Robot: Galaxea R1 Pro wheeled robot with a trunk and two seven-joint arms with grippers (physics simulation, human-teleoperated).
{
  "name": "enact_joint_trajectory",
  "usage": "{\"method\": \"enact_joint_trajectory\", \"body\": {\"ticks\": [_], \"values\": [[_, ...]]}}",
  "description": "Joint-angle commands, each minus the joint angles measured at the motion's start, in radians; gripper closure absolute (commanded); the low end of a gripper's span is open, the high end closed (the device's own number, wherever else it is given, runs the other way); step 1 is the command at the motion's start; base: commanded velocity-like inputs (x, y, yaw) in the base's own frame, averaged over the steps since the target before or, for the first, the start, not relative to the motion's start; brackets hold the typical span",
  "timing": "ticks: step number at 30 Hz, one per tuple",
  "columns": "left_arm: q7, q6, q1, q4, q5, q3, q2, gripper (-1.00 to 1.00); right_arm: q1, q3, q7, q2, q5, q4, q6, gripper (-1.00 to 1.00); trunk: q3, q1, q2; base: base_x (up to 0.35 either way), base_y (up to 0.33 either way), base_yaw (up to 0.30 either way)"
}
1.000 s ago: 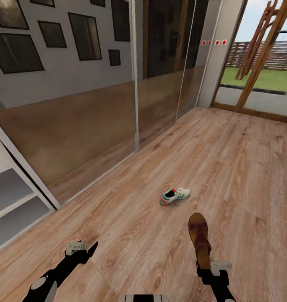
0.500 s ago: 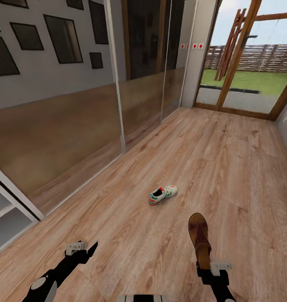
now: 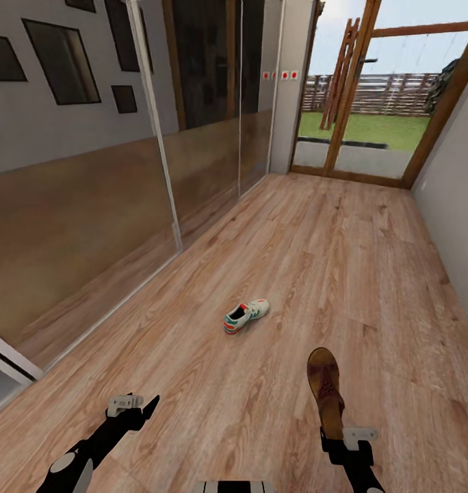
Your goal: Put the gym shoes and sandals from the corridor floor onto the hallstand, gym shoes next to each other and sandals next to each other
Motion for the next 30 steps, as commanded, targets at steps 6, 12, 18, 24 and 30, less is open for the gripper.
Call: {"method": "enact_joint_trajectory", "body": {"ticks": [6, 12, 18, 24, 30], "values": [[-0.006, -0.003, 0.0, 0.001, 0.001, 0.003, -0.001, -1.0, -0.001, -0.006, -0.001, 0.001, 0.006, 0.001, -0.003, 1.0, 0.006, 0.0, 0.0, 0.0, 0.0, -0.232], [-0.006, -0.004, 0.0, 0.001, 0.001, 0.003, -0.001, -1.0, -0.001, -0.006, -0.001, 0.002, 0.006, 0.001, -0.003, 1.0, 0.012, 0.0, 0.0, 0.0, 0.0, -0.232], [-0.006, -0.004, 0.0, 0.001, 0.0, 0.003, -0.001, -1.0, -0.001, -0.006, -0.001, 0.002, 0.006, 0.001, -0.003, 1.0, 0.019, 0.0, 0.0, 0.043, 0.0, -0.232], [-0.006, -0.004, 0.0, 0.001, 0.0, 0.003, -0.001, -1.0, -0.001, -0.006, -0.001, 0.002, 0.006, 0.001, -0.003, 1.0, 0.026, 0.0, 0.0, 0.27, 0.041, -0.233], [-0.006, -0.004, 0.0, 0.002, 0.0, 0.003, -0.002, -1.0, -0.001, -0.006, -0.001, 0.002, 0.006, 0.003, -0.002, 1.0, 0.031, 0.0, 0.0, 0.303, 0.162, -0.251]]}}
